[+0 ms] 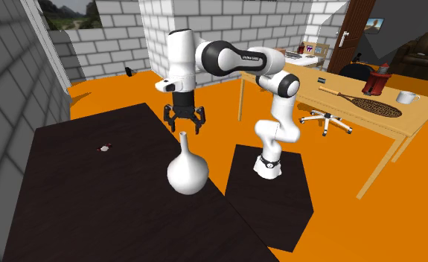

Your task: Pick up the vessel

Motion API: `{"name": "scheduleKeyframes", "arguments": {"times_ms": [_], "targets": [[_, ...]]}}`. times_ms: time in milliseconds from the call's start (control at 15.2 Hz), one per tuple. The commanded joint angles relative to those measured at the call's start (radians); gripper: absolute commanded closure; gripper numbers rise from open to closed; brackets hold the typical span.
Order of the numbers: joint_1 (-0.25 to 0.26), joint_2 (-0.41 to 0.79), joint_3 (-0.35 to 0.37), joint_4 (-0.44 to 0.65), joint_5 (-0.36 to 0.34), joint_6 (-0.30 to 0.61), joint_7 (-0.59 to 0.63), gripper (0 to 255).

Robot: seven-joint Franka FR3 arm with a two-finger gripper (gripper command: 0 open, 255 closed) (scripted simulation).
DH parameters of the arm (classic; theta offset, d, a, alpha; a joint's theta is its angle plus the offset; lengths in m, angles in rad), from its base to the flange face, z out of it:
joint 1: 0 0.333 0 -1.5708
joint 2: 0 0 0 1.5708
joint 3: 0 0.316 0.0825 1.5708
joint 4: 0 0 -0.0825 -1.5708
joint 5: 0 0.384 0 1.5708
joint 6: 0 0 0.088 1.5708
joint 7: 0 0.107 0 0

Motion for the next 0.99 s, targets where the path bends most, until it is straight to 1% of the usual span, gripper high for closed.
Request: {"name": "scheduleKeyframes", "arguments": {"times_ms": [0, 264, 396, 462, 924], "targets": [[0.001, -0.006, 0.0, -0.029, -0.003, 0.025, -0.004, 0], [0.011, -0.037, 0.008, -0.117, -0.024, 0.089, 0.003, 0], [0.012, -0.041, 0.009, -0.128, -0.026, 0.098, 0.003, 0], [0.012, -0.042, 0.009, -0.13, -0.027, 0.099, 0.003, 255], [0.012, -0.041, 0.009, -0.129, -0.026, 0.099, 0.003, 255]]}}
